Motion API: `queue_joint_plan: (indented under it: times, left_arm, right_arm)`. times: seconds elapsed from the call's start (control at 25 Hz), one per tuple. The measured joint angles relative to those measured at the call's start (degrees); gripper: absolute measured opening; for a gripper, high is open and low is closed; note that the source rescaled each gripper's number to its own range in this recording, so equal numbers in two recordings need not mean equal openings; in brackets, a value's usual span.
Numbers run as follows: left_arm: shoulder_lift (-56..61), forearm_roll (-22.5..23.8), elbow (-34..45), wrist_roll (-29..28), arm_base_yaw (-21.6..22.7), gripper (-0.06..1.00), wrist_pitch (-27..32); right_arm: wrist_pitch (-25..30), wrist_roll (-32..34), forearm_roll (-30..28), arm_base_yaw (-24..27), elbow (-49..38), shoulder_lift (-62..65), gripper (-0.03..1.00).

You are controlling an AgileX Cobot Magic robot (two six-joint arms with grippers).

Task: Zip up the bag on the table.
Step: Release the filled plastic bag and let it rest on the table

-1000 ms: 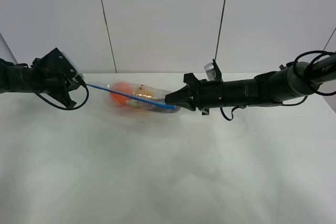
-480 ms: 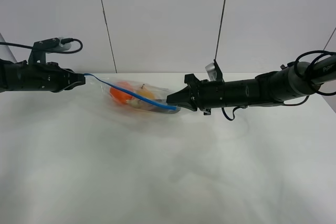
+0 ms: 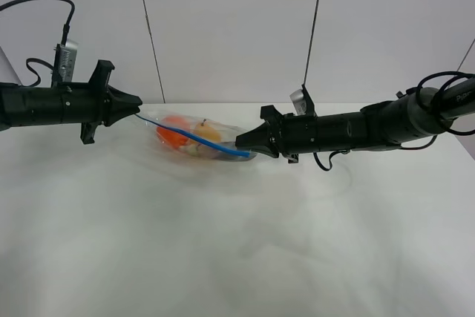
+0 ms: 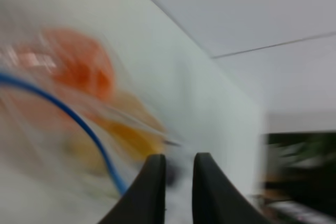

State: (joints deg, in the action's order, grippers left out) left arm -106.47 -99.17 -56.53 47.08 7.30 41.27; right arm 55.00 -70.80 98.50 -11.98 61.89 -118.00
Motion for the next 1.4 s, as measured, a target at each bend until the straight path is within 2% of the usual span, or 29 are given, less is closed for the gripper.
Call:
queue_joint_plan:
  times: [0.12, 0.24, 0.44, 0.56, 0.64, 0.72, 0.84, 1.0, 1.12, 1.24, 1.4]
  left_arm:
    - [0.00, 0.00, 0.00, -18.26, 0.00, 0.12, 3.98]
    - [0.00, 0.00, 0.00, -30.70, 0.00, 0.12, 7.48]
    - [0.00, 0.00, 0.00, -44.05, 0.00, 0.12, 13.73]
    - [0.00, 0.00, 0.00, -47.08, 0.00, 0.12, 16.50]
    - [0.00, 0.00, 0.00, -47.08, 0.00, 0.12, 17.72]
    - [0.19, 0.00, 0.00, -43.94, 0.00, 0.12, 17.96]
    - [1.86, 0.05, 0.00, -32.11, 0.00, 0.12, 13.73]
    - [5.54, 0.05, 0.00, -9.86, 0.00, 0.12, 6.47]
    - [8.37, 0.05, 0.00, -0.78, 0.00, 0.12, 3.62]
    - [9.97, 0.05, -0.17, -0.03, 0.00, 0.12, 3.12]
    - [10.21, 0.05, -1.18, -5.03, 0.00, 0.12, 2.20]
  right_arm:
    - [-0.11, 0.00, -0.67, 0.00, 0.00, 0.00, 0.00]
    - [-0.15, 0.00, -2.03, 0.00, 0.00, 0.00, 0.00]
    - [-0.18, 0.00, -3.00, 0.00, 0.00, 0.00, 0.00]
    - [-0.18, 0.00, -3.23, 0.00, 0.00, 0.00, 0.00]
    - [-0.18, 0.31, -3.91, 0.00, 0.00, 0.00, 0.00]
    - [-0.18, 0.69, -4.89, 0.00, 0.00, 0.00, 0.00]
    - [-0.18, 0.74, -5.97, 0.00, 0.00, 0.00, 0.00]
    - [-0.23, 0.85, -6.33, 0.00, 0.00, 0.00, 0.00]
    - [-0.71, 0.85, -6.39, 0.00, 0.00, 0.00, 0.00]
    - [-0.91, 0.85, -6.50, 0.00, 0.00, 0.00, 0.00]
    - [-0.96, 0.85, -6.50, 0.00, 0.00, 0.00, 0.00]
